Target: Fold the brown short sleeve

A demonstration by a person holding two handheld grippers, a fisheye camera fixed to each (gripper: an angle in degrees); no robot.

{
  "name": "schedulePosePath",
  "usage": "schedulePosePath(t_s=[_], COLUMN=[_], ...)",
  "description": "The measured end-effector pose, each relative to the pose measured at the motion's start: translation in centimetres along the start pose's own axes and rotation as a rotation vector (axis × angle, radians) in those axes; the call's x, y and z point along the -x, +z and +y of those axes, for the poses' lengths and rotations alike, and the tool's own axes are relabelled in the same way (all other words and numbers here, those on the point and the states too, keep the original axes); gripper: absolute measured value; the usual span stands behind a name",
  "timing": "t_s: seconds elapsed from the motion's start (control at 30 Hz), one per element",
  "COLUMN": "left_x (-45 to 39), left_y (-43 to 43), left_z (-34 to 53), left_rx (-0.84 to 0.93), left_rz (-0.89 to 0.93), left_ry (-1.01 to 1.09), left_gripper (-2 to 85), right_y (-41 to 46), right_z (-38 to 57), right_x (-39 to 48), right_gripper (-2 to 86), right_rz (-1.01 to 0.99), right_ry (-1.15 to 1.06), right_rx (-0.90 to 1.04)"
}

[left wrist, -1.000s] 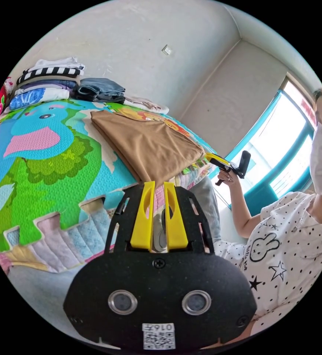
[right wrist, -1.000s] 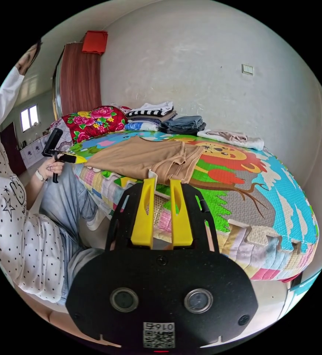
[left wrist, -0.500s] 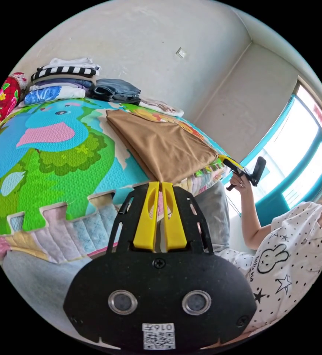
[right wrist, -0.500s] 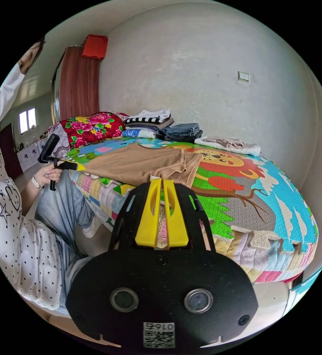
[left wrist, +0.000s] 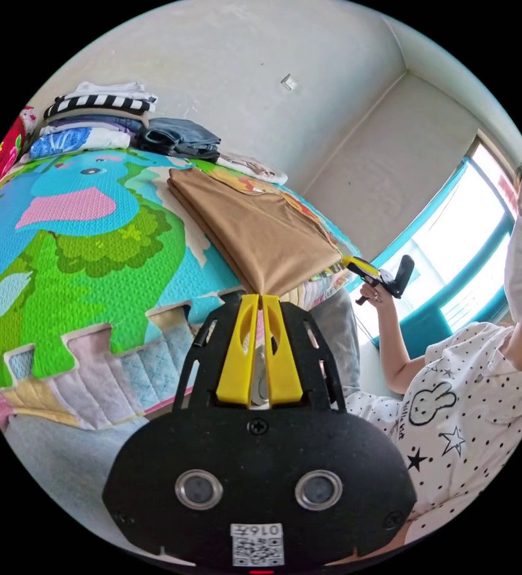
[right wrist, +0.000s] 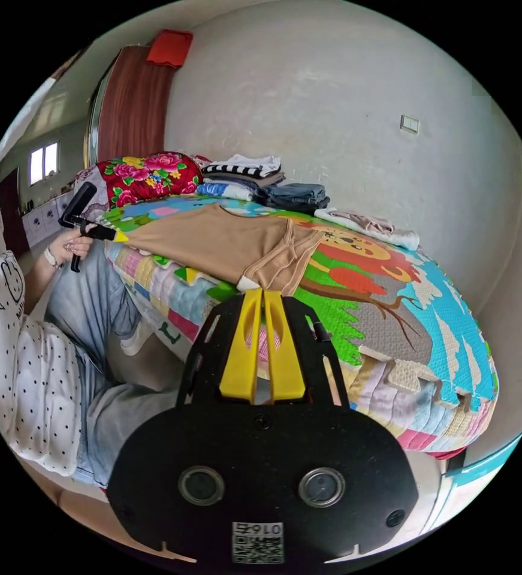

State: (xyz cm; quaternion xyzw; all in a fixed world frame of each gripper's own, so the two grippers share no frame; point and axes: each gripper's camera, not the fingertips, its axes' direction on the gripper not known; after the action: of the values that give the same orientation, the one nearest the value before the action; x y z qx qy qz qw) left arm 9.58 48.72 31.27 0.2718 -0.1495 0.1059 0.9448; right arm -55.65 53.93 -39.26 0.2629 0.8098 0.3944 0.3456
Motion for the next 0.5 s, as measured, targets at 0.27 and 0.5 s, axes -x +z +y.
schedulePosePath(t_s=[0.27, 0.5], left_x=[3.0, 4.0], left_y=[-2.3, -1.3], left_z=[1.5, 0.9], left_rx=[-0.009, -0.011], left_rz=[-0.037, 0.11], left_ry=[-0.111, -0.093], left_gripper=[-0.1, 7.8], right_y=[-4.6, -8.7], right_z=[-3.2, -7.6], right_x=[0.4, 8.6], right_gripper=[1.5, 6.2], right_rz=[0.123, 0.123], right_ry=[0.232, 0.036], right_rx=[-0.02, -0.216])
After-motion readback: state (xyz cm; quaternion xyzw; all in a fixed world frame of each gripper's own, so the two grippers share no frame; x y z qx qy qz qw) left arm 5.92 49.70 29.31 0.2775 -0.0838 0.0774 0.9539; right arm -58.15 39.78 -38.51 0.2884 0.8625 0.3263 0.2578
